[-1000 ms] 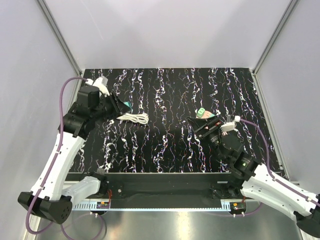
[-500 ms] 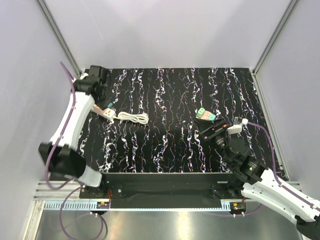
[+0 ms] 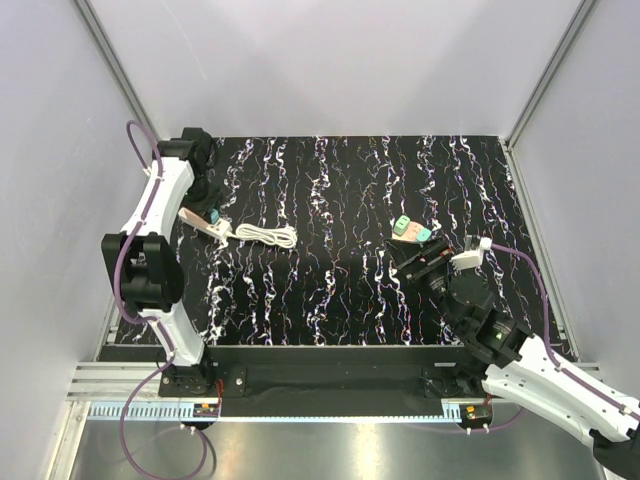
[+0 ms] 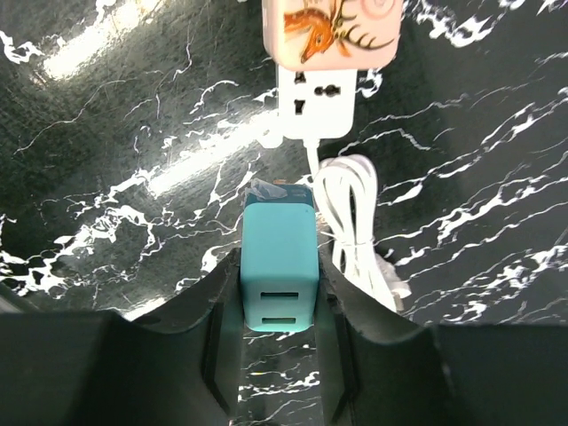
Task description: Insert the plug
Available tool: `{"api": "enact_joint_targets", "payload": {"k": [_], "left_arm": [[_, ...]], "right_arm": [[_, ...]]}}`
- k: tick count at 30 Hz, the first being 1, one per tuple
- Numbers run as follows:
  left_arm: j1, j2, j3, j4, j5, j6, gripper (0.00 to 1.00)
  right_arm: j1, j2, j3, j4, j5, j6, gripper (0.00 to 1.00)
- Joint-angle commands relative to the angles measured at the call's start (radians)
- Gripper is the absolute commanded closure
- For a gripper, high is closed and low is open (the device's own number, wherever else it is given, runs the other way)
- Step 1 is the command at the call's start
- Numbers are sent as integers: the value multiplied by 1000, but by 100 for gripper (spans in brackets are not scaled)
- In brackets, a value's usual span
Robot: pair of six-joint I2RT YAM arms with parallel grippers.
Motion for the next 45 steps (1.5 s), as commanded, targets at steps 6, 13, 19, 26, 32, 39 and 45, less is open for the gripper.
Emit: {"api": "enact_joint_targets", "payload": {"k": [6, 13, 19, 26, 32, 39, 45], "left_arm": [[66, 54, 40, 41, 52, 6, 100], [72, 65, 15, 83, 54, 31, 100], [77, 99, 10, 103, 80, 51, 100], [86, 117, 4, 120, 78, 69, 100], [88, 146, 10, 124, 100, 84, 100], [92, 165, 6, 131, 95, 98, 100], [99, 192, -2, 143, 106, 107, 100]], "right_arm": [[6, 32, 48, 11, 44, -19, 0], [6, 29, 42, 11, 52, -17, 0], [6, 42, 48, 11, 49, -17, 0], [6, 45, 48, 11, 49, -16, 0], [6, 55, 53, 15, 50, -17, 0], [6, 38, 42, 16, 53, -16, 0], [5, 24, 41, 15, 52, -20, 0]]}}
